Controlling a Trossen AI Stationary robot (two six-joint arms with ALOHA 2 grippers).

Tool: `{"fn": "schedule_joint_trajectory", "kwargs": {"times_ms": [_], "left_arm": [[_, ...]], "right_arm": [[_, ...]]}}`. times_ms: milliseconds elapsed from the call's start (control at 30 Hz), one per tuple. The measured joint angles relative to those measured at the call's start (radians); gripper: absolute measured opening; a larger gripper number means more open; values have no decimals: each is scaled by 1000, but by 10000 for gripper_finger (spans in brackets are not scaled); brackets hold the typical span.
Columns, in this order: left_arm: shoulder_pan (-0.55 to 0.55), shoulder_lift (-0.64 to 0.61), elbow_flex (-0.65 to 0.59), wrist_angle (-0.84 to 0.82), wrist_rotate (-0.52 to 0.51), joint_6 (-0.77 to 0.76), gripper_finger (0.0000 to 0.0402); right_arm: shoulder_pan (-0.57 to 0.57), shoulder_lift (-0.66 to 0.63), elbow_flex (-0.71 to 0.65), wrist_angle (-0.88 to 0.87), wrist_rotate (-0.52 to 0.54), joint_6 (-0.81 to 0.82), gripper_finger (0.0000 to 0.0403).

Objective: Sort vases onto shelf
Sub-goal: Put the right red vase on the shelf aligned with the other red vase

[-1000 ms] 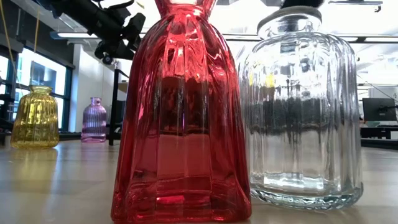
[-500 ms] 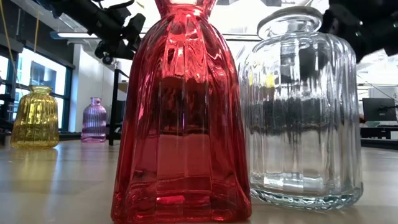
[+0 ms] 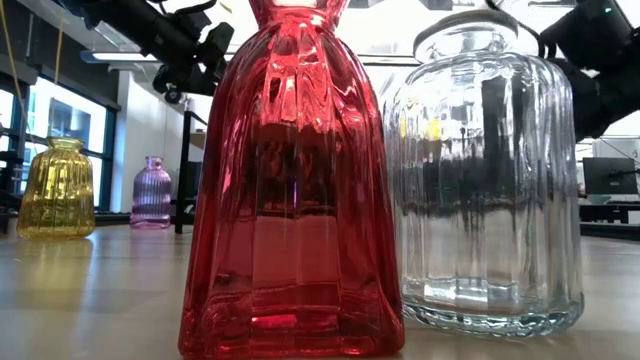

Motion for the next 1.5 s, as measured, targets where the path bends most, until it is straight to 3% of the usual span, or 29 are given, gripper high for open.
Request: {"fn": "schedule_joint_trajectory", "kwargs": {"times_ms": [200,1500], "left_arm": [[0,0,0,36,-1,0,186],[0,0,0,-3,35,0,186]], "right_arm": [[0,0,-7,-39,0,91,0],[0,0,-7,-42,-3,82,0]]}}
